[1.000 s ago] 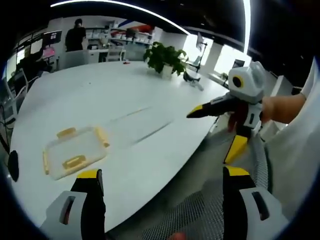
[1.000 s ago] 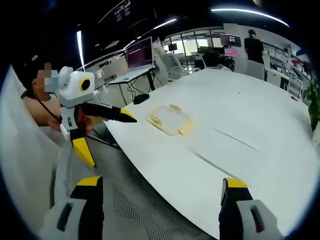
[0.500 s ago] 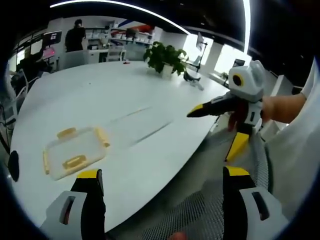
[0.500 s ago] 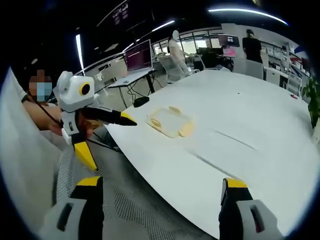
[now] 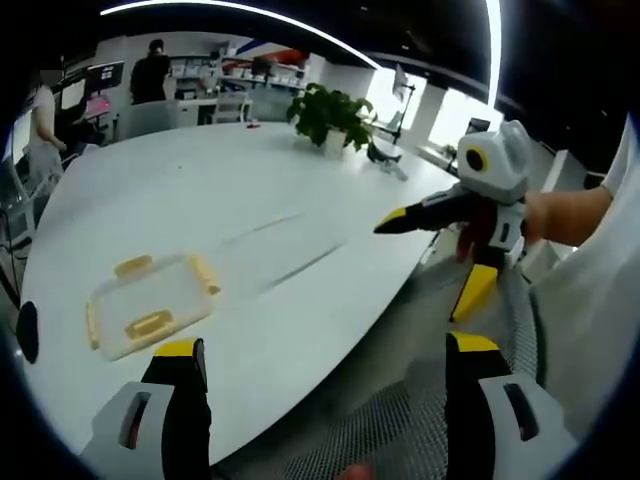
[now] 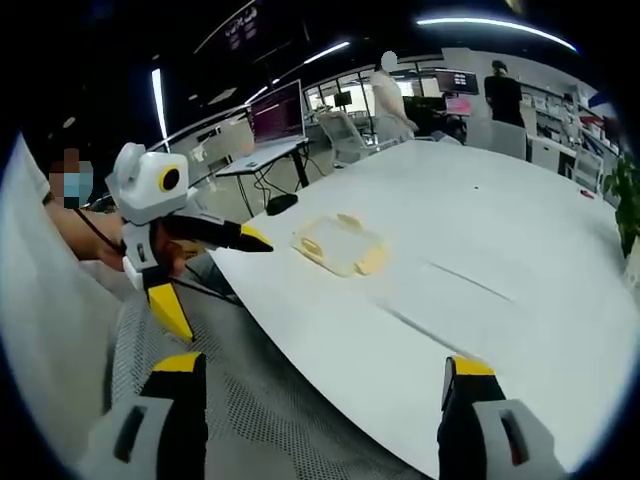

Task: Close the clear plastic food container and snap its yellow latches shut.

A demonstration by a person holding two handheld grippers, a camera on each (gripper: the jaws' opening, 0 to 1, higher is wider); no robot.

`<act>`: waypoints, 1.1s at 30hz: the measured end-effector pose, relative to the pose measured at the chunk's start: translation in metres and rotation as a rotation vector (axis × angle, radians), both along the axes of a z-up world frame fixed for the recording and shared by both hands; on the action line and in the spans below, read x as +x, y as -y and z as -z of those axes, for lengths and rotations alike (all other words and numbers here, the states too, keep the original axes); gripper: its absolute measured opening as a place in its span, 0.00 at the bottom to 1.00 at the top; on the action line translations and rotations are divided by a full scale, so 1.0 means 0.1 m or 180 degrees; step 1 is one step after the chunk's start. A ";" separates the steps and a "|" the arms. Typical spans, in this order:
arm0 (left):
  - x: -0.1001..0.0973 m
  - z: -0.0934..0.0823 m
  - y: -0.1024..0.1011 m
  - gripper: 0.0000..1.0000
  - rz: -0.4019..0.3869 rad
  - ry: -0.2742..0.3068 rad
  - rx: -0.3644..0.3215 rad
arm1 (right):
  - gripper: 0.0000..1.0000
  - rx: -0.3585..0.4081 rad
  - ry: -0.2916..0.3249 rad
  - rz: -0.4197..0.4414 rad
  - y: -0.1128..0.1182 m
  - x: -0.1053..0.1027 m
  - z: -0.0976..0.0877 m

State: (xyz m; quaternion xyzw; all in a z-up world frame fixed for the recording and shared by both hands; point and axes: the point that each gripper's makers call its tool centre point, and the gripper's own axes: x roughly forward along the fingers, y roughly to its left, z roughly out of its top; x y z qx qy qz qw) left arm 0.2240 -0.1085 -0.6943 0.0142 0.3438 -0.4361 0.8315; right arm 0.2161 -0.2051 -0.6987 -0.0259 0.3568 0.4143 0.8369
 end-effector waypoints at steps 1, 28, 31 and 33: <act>0.00 0.00 0.00 0.99 0.0002 0.0002 -0.0004 | 0.99 0.0002 -0.0010 -0.0004 0.00 0.00 0.00; 0.32 -0.20 -0.39 0.91 0.0111 0.0183 0.0085 | 0.97 -0.0056 0.0193 -0.0234 -0.26 0.18 -0.11; 0.37 -0.19 -0.48 0.91 0.0128 0.0181 0.0106 | 0.97 -0.0096 0.0242 -0.0338 -0.38 0.27 -0.14; 0.40 -0.17 -0.53 0.90 0.0165 0.0186 0.0146 | 0.97 -0.0122 0.0297 -0.0403 -0.44 0.32 -0.16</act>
